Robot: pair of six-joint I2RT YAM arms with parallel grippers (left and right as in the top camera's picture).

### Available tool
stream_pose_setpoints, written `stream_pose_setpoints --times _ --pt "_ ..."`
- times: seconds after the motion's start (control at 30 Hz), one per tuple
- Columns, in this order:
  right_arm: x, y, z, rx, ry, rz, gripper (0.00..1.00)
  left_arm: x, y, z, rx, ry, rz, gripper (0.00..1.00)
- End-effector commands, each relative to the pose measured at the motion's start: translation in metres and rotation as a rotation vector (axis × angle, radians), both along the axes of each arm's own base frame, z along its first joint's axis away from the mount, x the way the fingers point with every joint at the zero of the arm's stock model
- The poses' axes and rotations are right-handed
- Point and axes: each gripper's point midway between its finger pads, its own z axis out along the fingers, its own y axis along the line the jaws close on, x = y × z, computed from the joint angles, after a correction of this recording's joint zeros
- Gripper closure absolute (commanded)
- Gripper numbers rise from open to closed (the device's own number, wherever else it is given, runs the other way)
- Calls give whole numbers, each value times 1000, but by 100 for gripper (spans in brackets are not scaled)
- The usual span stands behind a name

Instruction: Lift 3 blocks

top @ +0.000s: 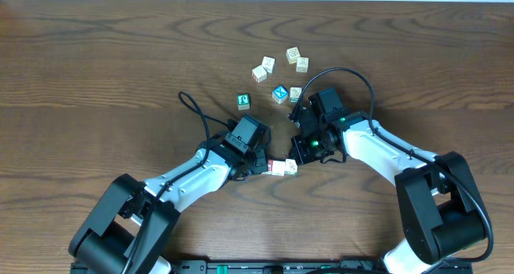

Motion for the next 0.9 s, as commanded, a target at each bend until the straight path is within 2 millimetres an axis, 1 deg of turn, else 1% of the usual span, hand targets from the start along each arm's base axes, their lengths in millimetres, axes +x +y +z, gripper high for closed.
stream_pose_setpoints --times 0.0,0.63,0.8,0.87 --pt "-7 4 0 12 23 9 99 -3 1 -4 5 15 0 90" --pt "-10 9 0 12 16 34 99 -3 1 -4 5 15 0 90" --pt "-5 4 -3 -20 -7 23 99 -4 1 -4 5 15 0 90" --pt "-1 -1 -6 -54 -22 9 99 -4 1 -4 5 15 0 90"
